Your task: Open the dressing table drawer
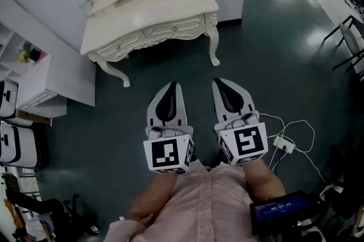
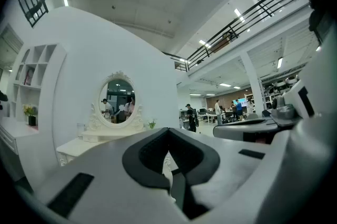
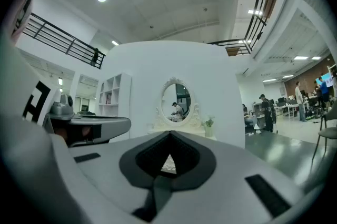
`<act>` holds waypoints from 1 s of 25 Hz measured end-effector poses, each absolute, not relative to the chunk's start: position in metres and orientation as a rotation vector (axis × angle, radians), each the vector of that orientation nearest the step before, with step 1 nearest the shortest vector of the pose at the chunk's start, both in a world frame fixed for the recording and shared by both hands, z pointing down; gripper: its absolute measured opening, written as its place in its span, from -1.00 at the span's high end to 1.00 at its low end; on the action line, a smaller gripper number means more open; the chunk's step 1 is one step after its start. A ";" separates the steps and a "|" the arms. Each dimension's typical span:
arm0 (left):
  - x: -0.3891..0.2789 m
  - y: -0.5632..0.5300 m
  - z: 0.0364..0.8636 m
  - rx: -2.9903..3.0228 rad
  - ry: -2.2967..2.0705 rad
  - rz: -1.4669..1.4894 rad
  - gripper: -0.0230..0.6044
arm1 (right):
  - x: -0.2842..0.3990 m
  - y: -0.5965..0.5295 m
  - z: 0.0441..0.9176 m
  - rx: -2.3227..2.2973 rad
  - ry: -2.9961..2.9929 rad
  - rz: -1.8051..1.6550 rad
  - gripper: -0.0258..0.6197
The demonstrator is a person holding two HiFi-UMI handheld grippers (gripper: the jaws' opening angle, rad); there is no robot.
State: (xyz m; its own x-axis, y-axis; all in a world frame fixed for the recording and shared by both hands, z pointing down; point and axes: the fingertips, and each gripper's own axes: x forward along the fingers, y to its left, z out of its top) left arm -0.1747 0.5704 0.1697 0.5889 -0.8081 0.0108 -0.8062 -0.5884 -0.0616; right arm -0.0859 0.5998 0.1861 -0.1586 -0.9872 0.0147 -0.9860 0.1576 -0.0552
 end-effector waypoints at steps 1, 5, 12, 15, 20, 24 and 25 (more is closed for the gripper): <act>-0.174 0.572 0.171 -2.753 1.405 -0.060 0.86 | -0.085 0.602 0.187 -2.020 2.374 -0.078 0.87; -0.177 0.578 0.175 -2.740 1.423 -0.061 0.86 | -0.086 0.607 0.191 -2.013 2.386 -0.069 0.87; -0.146 0.594 0.179 -2.725 1.491 -0.087 0.86 | -0.053 0.617 0.188 -1.952 2.425 -0.092 0.86; -0.159 0.593 0.185 -2.722 1.502 -0.094 0.86 | -0.064 0.616 0.195 -1.954 2.421 -0.116 0.86; -0.166 0.570 0.195 -2.707 1.523 -0.102 0.86 | -0.065 0.595 0.209 -1.965 2.406 -0.149 0.86; -0.168 0.528 0.199 -2.720 1.516 -0.107 0.86 | -0.066 0.556 0.211 -1.982 2.399 -0.159 0.86; -0.170 0.518 0.200 -2.725 1.510 -0.104 0.86 | -0.069 0.546 0.212 -1.986 2.398 -0.160 0.86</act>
